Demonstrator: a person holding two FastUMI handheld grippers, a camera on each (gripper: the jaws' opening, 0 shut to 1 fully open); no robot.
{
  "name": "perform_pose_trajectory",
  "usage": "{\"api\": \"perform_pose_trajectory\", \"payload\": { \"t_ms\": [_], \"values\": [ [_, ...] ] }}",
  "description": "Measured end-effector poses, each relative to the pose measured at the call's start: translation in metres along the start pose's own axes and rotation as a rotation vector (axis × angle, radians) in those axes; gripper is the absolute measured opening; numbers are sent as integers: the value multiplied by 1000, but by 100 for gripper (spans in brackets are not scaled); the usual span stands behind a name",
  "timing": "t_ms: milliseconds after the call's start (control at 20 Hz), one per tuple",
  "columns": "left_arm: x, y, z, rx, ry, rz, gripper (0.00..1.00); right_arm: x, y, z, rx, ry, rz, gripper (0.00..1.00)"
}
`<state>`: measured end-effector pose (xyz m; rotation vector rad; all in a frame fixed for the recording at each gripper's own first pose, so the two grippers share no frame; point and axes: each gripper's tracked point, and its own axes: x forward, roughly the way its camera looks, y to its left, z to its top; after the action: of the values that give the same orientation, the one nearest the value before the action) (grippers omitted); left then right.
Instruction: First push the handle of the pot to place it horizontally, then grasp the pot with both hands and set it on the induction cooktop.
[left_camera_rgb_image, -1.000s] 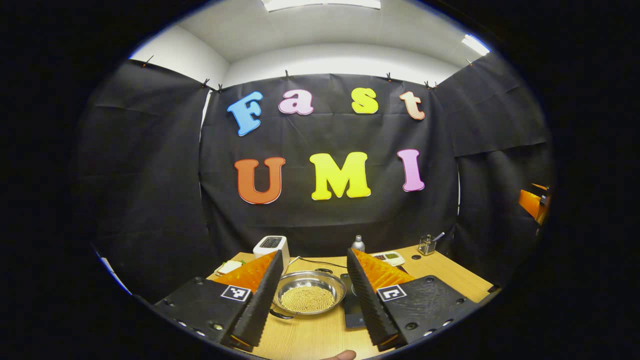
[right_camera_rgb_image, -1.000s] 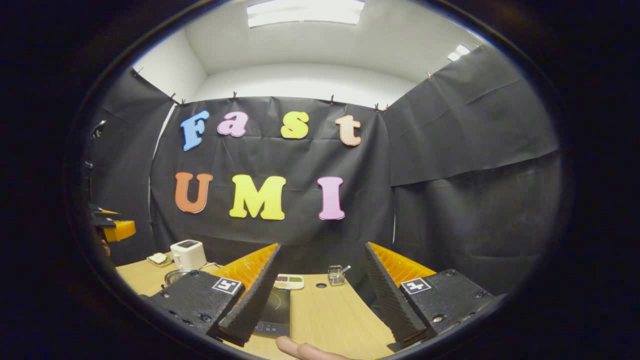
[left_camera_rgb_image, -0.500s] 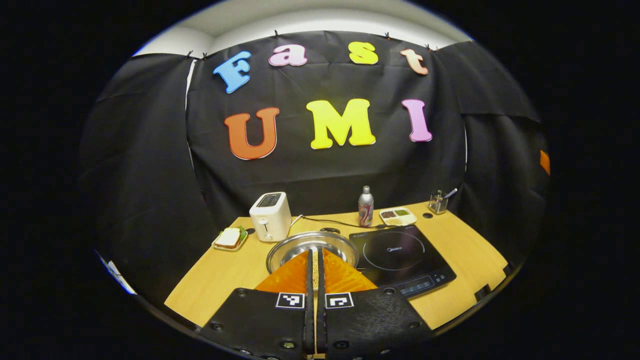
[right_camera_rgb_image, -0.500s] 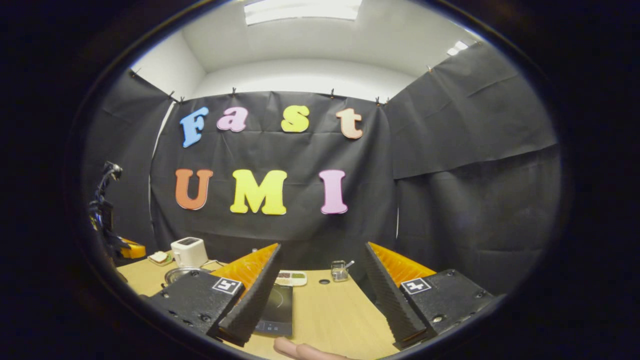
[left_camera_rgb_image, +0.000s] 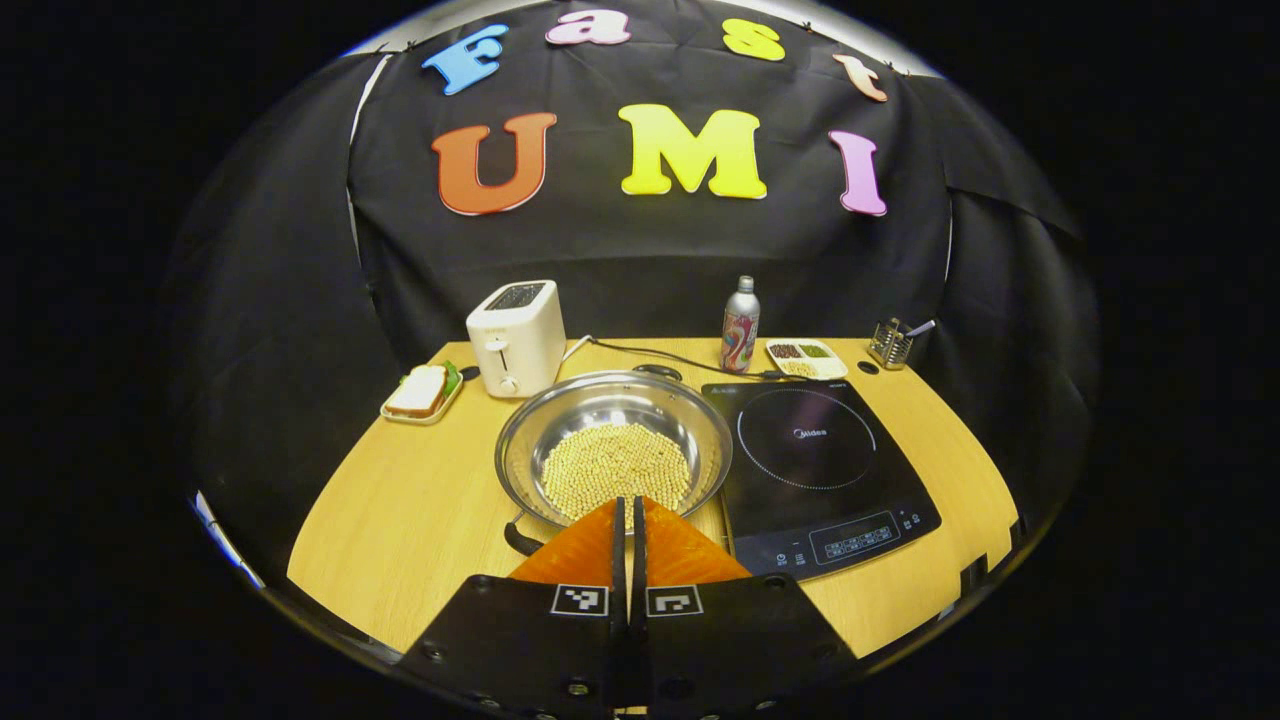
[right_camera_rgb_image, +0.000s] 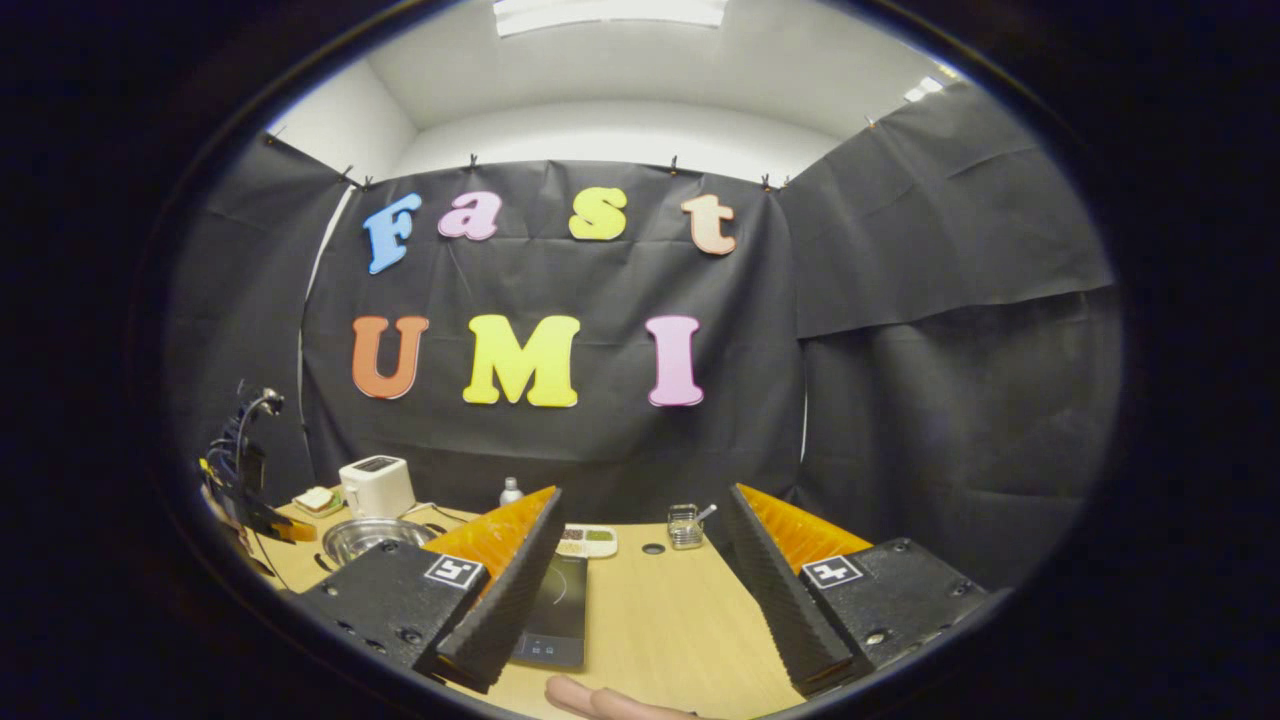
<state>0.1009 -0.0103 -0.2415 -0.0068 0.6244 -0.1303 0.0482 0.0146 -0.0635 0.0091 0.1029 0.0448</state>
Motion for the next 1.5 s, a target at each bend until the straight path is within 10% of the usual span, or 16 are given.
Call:
{"api": "perform_pose_trajectory", "payload": {
  "t_ms": [600,1500],
  "values": [
    [63,15,-70,-13,227,-6,0,26,11,-28,-23,63,8,99],
    [78,66,-86,-70,267,53,0,46,52,-27,-21,76,42,99]
  ]
}}
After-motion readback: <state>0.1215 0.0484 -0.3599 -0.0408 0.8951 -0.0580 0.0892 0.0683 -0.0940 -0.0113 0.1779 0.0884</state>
